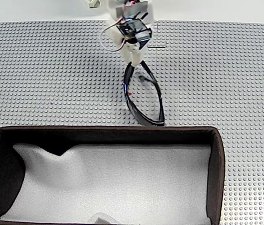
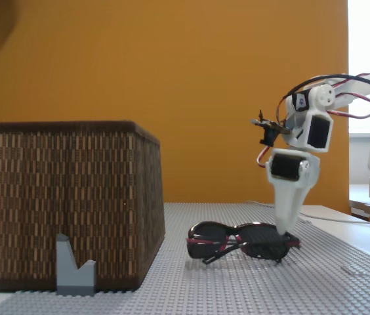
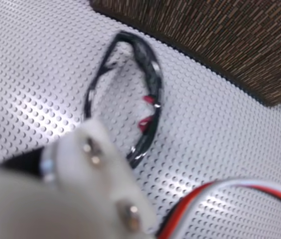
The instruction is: Grasp a glasses and put it in the bin.
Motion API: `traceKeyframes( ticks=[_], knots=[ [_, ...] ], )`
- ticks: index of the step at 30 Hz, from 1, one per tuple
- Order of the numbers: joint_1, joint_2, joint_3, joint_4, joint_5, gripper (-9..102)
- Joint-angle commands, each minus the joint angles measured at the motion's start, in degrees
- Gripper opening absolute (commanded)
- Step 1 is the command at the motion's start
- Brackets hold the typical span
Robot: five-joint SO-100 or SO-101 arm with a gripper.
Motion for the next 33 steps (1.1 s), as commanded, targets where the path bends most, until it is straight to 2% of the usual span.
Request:
traceKeyframes(
  ticks=[1, 11, 26, 30, 32, 33],
  knots=[
    [-0.6, 0.8, 0.5, -0.9, -1.1, 0],
    [-0.5, 6.2, -1.3, -2.5, 0.2, -1],
    [4.9, 25.0, -9.6, -1.1, 1.7, -1],
    [5.3, 22.9, -11.0, 1.2, 1.8, 0],
    [5.1, 22.0, -6.7, 0.0, 1.2, 7],
    [4.8, 21.0, -4.6, -0.6, 0.5, 15]
  ],
)
